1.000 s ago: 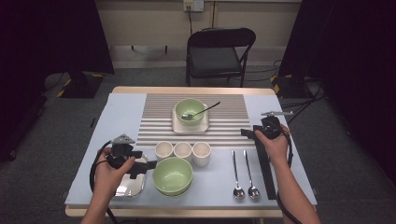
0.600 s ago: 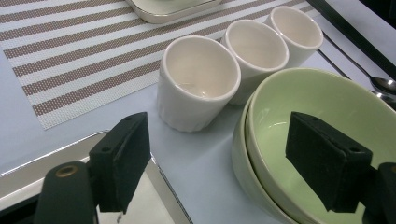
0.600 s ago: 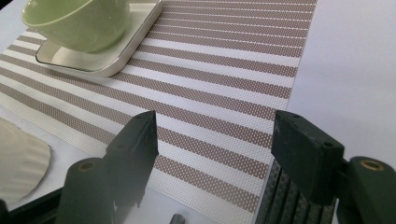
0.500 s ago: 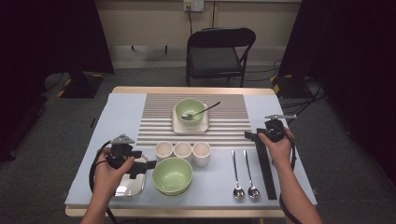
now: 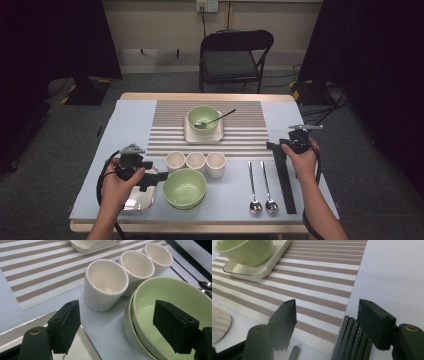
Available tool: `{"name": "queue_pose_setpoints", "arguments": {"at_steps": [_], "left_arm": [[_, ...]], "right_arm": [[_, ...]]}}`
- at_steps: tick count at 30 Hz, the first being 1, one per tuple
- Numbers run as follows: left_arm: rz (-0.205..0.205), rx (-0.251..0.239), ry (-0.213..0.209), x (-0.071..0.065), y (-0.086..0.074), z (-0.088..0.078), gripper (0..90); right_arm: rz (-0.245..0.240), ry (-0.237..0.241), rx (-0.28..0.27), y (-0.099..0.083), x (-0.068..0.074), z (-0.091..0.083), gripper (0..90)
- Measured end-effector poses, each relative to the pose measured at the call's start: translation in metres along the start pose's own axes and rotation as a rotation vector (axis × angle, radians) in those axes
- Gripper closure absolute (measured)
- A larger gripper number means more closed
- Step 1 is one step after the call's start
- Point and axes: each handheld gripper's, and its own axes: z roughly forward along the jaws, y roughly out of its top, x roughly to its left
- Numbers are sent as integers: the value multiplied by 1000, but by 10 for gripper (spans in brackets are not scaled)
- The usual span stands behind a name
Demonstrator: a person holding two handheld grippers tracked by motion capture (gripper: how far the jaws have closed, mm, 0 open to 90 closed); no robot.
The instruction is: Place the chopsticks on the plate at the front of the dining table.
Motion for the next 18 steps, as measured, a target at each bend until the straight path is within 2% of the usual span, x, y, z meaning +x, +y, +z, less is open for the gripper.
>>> {"name": "queue_pose_setpoints", "arguments": {"at_steps": [3,9,18], "left_arm": [[-5,3,-4,0,-1,2,219],[0,6,-4,0,0,3,219],[-1,8,-2,0,0,6,219]], "right_arm": [[5,-3,5,-1,-1,0,310],[-20,-16,19,-3,-3,0,308],[0,-32,23,-9,-11,-4,307]]}}
